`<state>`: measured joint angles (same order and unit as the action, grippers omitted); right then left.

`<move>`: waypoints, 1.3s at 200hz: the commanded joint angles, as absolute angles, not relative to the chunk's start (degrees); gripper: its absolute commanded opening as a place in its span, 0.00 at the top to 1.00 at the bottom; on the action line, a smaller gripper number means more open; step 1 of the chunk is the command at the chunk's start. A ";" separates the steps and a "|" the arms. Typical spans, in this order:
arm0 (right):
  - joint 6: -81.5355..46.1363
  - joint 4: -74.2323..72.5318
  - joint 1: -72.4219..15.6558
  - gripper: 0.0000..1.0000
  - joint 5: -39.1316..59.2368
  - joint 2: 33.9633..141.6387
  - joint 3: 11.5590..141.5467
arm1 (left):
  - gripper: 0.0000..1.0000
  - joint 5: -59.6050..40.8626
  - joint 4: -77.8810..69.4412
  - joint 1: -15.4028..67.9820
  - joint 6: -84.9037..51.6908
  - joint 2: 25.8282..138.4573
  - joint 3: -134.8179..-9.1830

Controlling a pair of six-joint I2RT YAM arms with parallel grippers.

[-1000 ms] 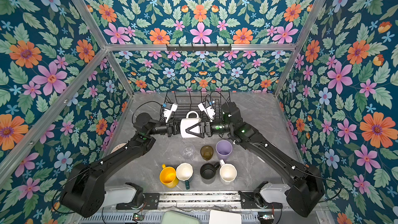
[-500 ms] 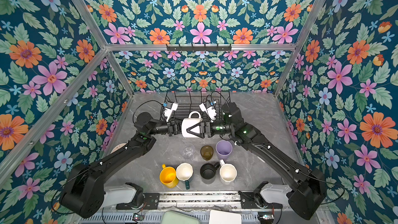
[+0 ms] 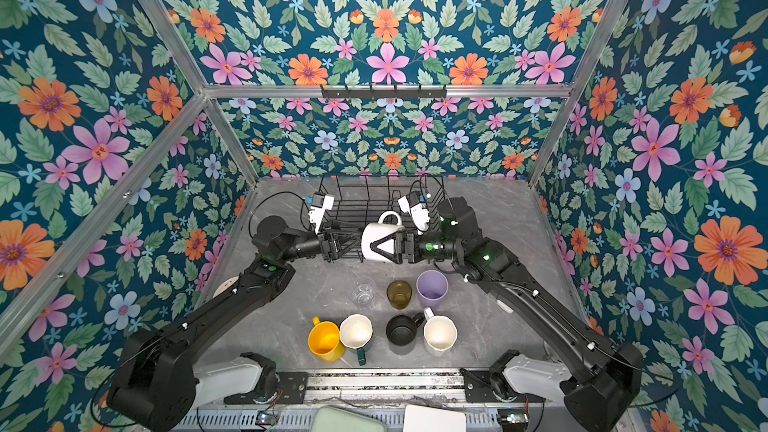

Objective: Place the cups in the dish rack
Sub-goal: 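Withdraw the left gripper while the right gripper carries the mug toward the rack, then lower the mug into a rack slot with the right gripper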

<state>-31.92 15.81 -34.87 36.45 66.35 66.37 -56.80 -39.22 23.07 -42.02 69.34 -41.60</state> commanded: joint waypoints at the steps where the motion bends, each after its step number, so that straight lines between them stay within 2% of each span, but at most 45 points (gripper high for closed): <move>1: -30.11 18.52 -33.05 1.00 34.12 64.93 67.62 | 0.21 -52.22 -33.68 21.79 -37.97 67.76 -41.52; 26: -29.79 23.99 -28.75 1.00 33.08 64.35 69.45 | 0.17 -46.23 -27.16 18.68 -35.13 64.78 -41.57; 78: -26.03 39.27 -26.72 1.00 20.89 71.00 81.16 | 0.11 -23.87 -11.89 14.73 -26.54 57.12 -41.86; 84: -25.86 40.55 -26.56 1.00 20.07 72.23 82.57 | 0.09 -21.50 -10.85 14.65 -25.36 56.36 -41.96; 90: -25.79 41.59 -26.30 1.00 19.50 73.57 83.99 | 0.01 -19.26 -10.21 14.59 -24.39 55.77 -42.01; 112: -25.04 44.77 -25.29 1.00 16.92 78.13 88.57 | 0.00 -13.47 -7.97 14.07 -20.98 54.18 -42.83; 174: -22.20 53.31 -24.16 1.00 10.22 93.74 103.74 | 0.00 -5.67 -5.15 13.28 -10.37 53.31 -45.54; 208: -21.19 57.06 -23.57 1.00 6.84 102.15 111.44 | 0.00 -7.94 -5.45 11.39 -10.11 52.62 -45.86; 260: -20.96 57.89 -21.00 1.00 6.77 111.51 118.63 | 0.00 -8.33 -4.71 11.07 -9.93 50.58 -44.74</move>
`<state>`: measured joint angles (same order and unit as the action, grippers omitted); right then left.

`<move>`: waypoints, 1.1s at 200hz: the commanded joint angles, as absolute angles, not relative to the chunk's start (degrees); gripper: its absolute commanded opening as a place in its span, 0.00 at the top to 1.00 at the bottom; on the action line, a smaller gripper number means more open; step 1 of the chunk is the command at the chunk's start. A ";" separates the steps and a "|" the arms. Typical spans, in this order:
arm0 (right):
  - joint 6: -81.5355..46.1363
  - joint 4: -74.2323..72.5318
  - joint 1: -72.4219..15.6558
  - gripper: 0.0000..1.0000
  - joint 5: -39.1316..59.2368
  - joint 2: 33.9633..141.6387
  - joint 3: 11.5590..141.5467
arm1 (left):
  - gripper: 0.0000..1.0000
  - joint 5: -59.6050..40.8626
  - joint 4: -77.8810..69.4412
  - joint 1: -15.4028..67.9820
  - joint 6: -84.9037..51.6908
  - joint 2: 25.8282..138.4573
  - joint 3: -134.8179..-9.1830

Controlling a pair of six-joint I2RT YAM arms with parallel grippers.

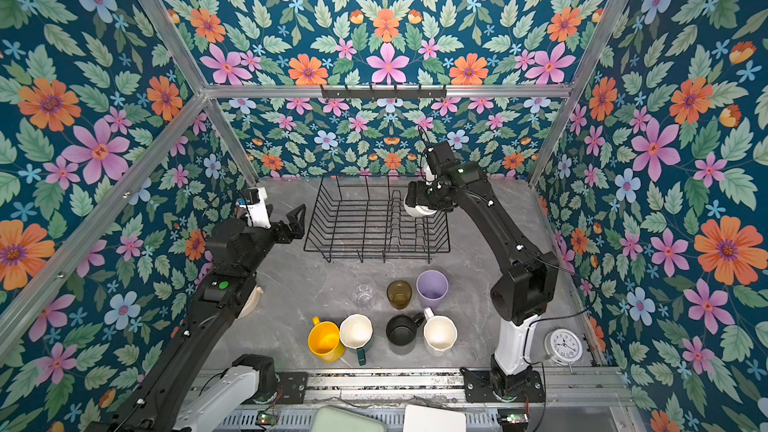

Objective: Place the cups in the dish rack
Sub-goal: 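Lower the mug into a rack slot with the right gripper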

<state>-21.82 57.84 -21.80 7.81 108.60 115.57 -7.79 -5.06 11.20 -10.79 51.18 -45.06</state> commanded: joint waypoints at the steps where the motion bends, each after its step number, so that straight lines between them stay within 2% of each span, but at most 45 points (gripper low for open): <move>1: -20.94 57.90 -21.00 1.00 6.72 111.74 118.82 | 0.00 -8.29 -4.69 11.07 -9.93 50.51 -44.69; 95: -18.59 65.72 -20.57 1.00 -0.61 128.50 140.18 | 0.00 -8.61 -4.04 10.20 -10.02 50.14 -44.49; 220: -19.14 66.45 -20.50 1.00 -3.42 139.79 149.32 | 0.00 -10.02 -4.04 9.23 -10.63 50.32 -44.42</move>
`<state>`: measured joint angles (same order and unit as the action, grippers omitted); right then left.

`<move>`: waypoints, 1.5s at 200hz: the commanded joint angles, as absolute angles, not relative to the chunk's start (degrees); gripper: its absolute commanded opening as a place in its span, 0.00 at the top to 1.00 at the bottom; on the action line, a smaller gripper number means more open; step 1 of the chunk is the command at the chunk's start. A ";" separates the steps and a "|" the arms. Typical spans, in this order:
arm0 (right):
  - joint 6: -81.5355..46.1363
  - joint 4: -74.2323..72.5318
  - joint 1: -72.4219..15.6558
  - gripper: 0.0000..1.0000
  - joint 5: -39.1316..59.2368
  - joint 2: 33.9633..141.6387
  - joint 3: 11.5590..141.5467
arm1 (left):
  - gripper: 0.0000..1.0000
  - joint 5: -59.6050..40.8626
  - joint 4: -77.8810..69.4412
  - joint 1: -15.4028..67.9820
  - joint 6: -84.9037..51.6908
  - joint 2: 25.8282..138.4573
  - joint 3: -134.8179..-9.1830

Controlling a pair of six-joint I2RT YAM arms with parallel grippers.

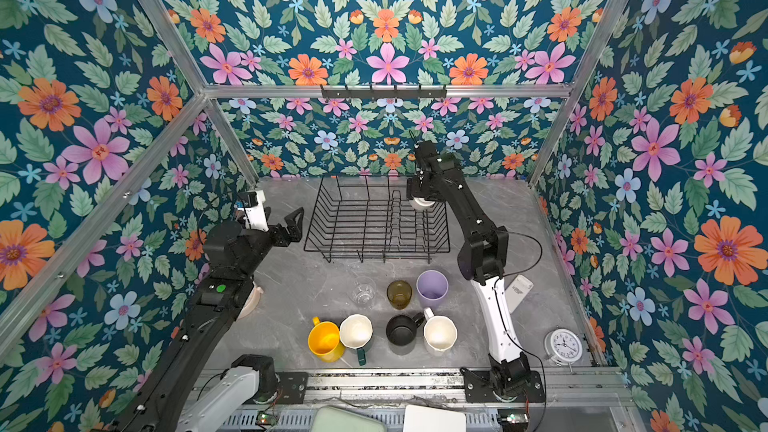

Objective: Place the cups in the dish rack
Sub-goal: 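Lower the mug into a rack slot with the right gripper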

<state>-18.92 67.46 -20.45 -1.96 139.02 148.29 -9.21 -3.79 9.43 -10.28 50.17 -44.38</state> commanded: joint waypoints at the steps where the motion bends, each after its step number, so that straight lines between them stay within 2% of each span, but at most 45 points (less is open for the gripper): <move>1: -19.15 66.49 -20.49 1.00 -3.47 139.85 149.37 | 0.00 -10.06 -4.04 9.23 -10.63 50.30 -44.44; 147: -21.38 66.19 -20.13 1.00 -3.30 144.88 150.64 | 0.00 -11.60 -4.31 8.37 -11.42 50.62 -44.46; 188: -21.53 66.37 -20.13 0.67 -2.94 146.03 150.64 | 0.00 -11.95 -4.35 8.18 -11.51 50.82 -44.46; 238: -20.92 66.17 -20.13 0.37 -2.11 146.21 150.47 | 0.00 -12.42 -4.40 7.92 -11.77 51.04 -44.47; 252: -20.73 65.92 -20.13 0.32 -1.94 146.24 150.47 | 0.00 -12.55 -4.48 7.82 -11.78 51.05 -44.47; 300: -20.09 66.01 -20.13 0.27 -1.75 145.99 150.38 | 0.00 -12.91 -4.48 7.56 -11.95 51.06 -44.47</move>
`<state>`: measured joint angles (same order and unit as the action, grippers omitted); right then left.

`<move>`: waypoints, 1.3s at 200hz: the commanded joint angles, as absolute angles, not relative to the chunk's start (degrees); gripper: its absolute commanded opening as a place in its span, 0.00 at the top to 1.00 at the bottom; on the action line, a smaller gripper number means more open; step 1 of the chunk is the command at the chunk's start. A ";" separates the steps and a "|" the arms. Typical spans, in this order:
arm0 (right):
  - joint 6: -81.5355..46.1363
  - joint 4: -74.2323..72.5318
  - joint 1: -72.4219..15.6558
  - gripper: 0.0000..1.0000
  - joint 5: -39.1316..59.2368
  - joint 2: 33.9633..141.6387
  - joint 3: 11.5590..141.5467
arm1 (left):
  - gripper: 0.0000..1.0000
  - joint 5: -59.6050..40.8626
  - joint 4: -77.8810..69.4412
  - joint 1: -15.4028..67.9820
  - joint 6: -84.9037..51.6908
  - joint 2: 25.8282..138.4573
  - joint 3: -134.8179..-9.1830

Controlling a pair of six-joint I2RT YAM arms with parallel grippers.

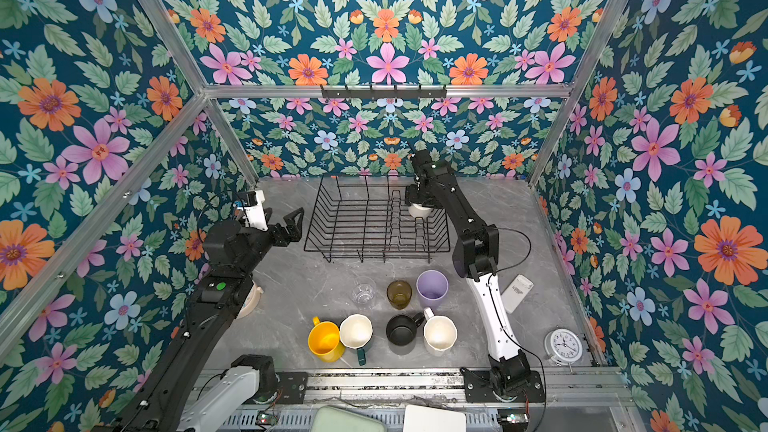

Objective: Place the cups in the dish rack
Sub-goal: 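Lower the mug into a rack slot with the right gripper, then hold the mug down in the rack slot with the right gripper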

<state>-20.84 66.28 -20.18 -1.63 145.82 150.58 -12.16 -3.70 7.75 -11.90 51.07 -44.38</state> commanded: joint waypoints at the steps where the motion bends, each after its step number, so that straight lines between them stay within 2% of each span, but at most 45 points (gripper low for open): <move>1: -20.02 66.05 -20.13 0.27 -1.76 146.03 150.38 | 0.00 -12.91 -4.48 7.56 -11.95 51.06 -44.47; 26: -19.68 66.09 -20.13 0.29 -2.33 145.82 150.32 | 0.00 -13.01 -4.48 7.47 -11.99 51.06 -44.39; 51: -19.89 66.35 -20.18 0.47 -2.98 145.58 150.33 | 0.00 -13.17 -4.57 7.38 -12.13 51.03 -44.42; 67: -20.51 66.63 -20.13 0.55 -3.27 145.03 150.38 | 0.00 -13.25 -4.57 7.30 -12.22 51.06 -44.42; 121: -23.67 68.07 -19.97 0.74 -5.01 143.29 150.72 | 0.00 -13.88 -4.75 7.22 -12.44 51.30 -44.35; 142: -24.84 68.89 -19.84 0.78 -4.58 143.26 151.29 | 0.00 -14.10 -4.83 7.21 -12.57 51.30 -44.32; 158: -25.93 69.58 -19.79 0.88 -4.74 143.43 151.68 | 0.00 -14.19 -4.83 7.21 -12.66 51.20 -44.30; 236: -30.44 68.93 -19.73 0.86 -1.33 146.35 150.78 | 0.00 -14.49 -4.75 7.21 -12.66 50.53 -44.30; 243: -30.63 68.74 -19.77 0.84 -1.22 146.39 150.53 | 0.00 -14.38 -4.75 7.21 -12.63 50.45 -44.30; 260: -30.93 68.30 -19.70 0.70 -1.25 146.44 150.12 | 0.00 -14.28 -4.66 7.21 -12.57 50.34 -44.34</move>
